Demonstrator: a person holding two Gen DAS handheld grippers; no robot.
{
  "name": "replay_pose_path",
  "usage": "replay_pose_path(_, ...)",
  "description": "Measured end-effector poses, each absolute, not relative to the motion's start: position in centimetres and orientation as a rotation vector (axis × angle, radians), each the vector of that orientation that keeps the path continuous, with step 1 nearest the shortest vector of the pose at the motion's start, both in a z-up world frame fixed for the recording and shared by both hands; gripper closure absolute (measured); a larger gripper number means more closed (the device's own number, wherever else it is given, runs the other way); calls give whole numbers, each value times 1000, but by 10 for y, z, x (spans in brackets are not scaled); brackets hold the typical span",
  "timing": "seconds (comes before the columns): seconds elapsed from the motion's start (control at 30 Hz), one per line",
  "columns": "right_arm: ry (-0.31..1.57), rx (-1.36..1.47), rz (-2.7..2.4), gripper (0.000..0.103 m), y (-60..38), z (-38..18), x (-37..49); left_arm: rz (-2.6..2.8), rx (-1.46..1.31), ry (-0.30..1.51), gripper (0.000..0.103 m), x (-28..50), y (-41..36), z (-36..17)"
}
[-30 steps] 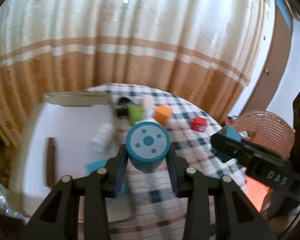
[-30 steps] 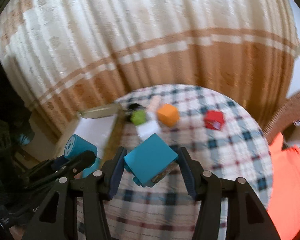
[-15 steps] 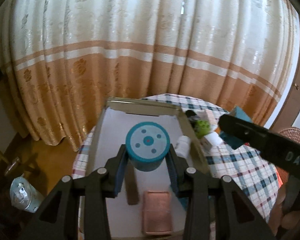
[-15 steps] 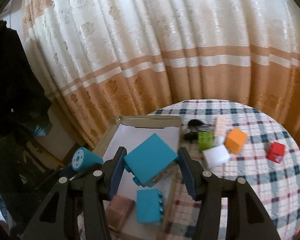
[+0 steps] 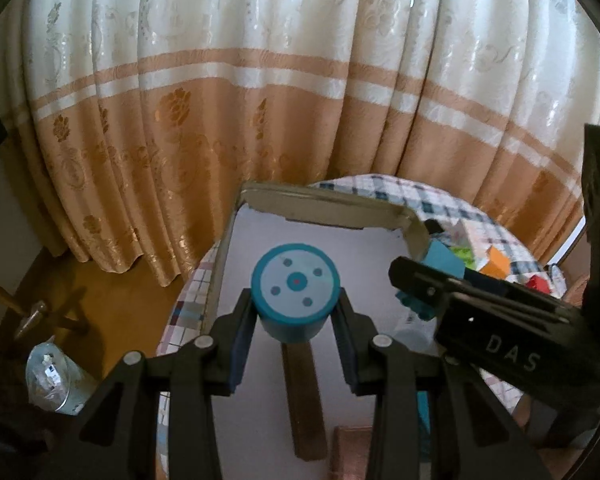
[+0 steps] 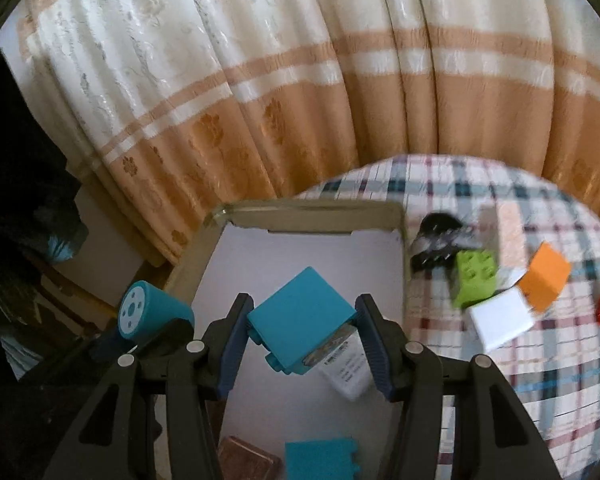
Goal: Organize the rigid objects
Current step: 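Lower the cylinder and blue block into the tray, opening both tools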
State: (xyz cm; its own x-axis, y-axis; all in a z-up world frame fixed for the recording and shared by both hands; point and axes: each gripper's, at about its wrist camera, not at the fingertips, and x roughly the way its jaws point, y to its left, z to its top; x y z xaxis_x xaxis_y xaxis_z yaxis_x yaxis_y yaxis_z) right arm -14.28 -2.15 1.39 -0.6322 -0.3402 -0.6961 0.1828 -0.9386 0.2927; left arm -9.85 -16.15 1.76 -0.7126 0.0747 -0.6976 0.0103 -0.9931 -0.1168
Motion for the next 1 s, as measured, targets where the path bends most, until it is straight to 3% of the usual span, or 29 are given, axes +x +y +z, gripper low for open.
replay_pose_path(0.33,-337,1241,-2487,46,-27,-7,-156,2895,-1295,-103,66,-111,-163,3)
replay_pose_path(0.43,-389,1266,-2450,39,-26,-10,-156,2900,-1312,-92,64,-112,-163,3)
replay_pose_path(0.57,-439,1199,-2479,27,-16,0,-148,2904,-1251,-98,26,-106,-161,12)
replay_pose_path(0.67,-483,1166,-2502,27,-6,8,-142,3013,-1170,22,0,-96,-152,24)
replay_pose_path(0.77,-528,1105,-2551,27,10,18,-131,3078,-1093,122,1,-89,-144,37)
replay_pose_path(1.0,-587,977,-2700,27,48,40,-101,3040,-1098,67,0,-83,-131,43)
